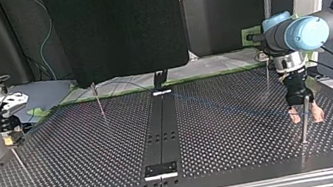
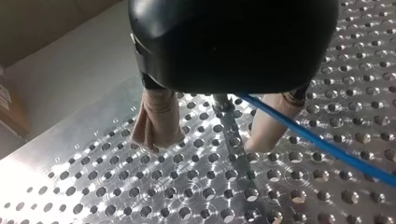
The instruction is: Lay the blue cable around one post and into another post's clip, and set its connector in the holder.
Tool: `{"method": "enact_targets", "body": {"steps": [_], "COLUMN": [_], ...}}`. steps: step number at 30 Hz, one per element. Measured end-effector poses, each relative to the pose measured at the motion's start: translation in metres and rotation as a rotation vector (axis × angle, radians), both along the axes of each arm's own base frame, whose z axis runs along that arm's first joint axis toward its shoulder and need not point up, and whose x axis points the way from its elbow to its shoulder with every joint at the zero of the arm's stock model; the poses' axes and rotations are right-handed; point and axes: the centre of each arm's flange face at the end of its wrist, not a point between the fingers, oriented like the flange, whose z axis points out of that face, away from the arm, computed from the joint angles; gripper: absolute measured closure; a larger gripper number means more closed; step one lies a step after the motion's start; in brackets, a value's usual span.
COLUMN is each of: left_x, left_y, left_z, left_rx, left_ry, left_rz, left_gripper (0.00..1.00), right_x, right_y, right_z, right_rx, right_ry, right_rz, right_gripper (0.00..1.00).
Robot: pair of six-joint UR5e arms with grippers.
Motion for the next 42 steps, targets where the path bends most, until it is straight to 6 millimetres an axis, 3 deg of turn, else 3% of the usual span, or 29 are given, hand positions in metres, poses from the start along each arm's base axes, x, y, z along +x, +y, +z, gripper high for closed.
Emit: {"method": "enact_targets", "body": {"steps": [42], "left_x": [-0.0004], "left_y": [-0.0004], "left_z": [-0.0006], "left_rx": [0.006], "left_ry": [0.007], "left_rz": [0.001], "left_gripper": [0.0], "right_x": [-0.0004], "right_y": [-0.0042], "right_z": [0.0024], "right_rx": [-0.005], "right_ry": [0.041], "right_rz": [0.031], "right_gripper": [1.0]}}
